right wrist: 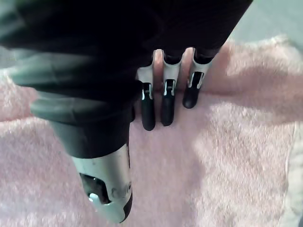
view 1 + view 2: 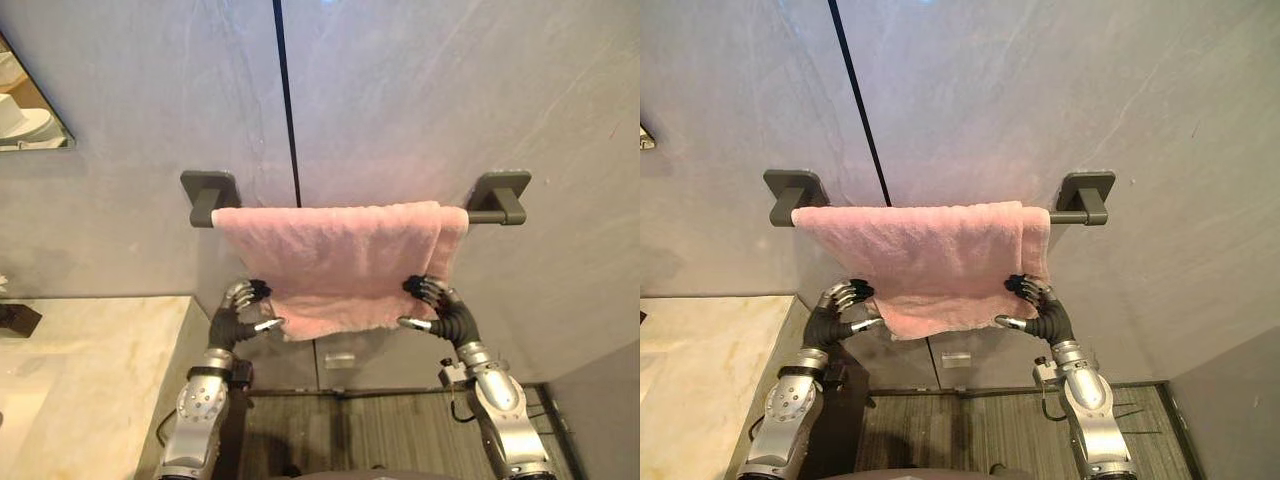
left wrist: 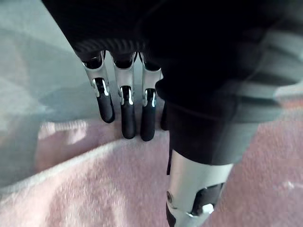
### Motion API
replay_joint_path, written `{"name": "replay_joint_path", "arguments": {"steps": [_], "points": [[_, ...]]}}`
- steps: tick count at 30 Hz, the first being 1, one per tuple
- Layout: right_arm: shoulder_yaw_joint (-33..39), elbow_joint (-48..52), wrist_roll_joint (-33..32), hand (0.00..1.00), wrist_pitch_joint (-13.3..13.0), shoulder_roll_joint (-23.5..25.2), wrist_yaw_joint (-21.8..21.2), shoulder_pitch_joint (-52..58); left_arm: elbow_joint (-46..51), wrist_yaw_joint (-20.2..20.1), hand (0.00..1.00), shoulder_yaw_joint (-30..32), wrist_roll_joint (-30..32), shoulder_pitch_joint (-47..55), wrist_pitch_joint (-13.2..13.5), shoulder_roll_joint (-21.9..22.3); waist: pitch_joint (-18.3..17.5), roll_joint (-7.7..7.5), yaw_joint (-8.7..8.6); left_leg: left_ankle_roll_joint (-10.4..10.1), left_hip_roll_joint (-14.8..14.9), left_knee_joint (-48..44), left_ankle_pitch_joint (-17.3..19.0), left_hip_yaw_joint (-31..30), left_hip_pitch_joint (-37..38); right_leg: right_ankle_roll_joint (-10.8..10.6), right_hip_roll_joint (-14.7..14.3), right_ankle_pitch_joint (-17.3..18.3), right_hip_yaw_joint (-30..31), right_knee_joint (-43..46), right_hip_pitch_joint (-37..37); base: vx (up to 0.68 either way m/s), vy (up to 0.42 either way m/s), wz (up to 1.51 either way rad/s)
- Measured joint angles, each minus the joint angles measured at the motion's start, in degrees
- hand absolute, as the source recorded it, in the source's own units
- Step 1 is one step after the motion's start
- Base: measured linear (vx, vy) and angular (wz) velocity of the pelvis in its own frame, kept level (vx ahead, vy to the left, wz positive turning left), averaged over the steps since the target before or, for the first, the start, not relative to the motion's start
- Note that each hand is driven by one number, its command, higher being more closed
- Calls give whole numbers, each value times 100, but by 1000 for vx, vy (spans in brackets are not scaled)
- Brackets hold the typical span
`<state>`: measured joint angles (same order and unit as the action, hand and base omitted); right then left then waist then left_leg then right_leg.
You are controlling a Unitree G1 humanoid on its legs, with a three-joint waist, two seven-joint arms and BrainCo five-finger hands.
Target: Organize washtable
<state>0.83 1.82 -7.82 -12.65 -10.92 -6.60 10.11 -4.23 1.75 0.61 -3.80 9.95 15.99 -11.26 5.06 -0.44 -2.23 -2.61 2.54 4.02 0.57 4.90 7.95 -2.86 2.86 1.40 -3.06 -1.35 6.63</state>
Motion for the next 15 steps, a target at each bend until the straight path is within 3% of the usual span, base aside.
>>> {"name": "replay_joint_path", "arguments": {"steps": [6, 15], "points": [[706, 441, -395, 0, -42, 300, 44, 289, 80, 204, 0, 495, -1, 5, 0, 219, -1, -1, -4, 2, 3, 0, 5, 10, -2, 0, -5, -2, 5, -27, 4, 0, 0, 0], [1506, 449, -498, 0, -67, 768, 159, 864, 195, 241, 0, 922, -10, 295, 2, 594, -9, -3, -12, 4, 29, -3, 26, 38, -3, 2, -24, -5, 31, -52, 5, 0, 0, 0]]}}
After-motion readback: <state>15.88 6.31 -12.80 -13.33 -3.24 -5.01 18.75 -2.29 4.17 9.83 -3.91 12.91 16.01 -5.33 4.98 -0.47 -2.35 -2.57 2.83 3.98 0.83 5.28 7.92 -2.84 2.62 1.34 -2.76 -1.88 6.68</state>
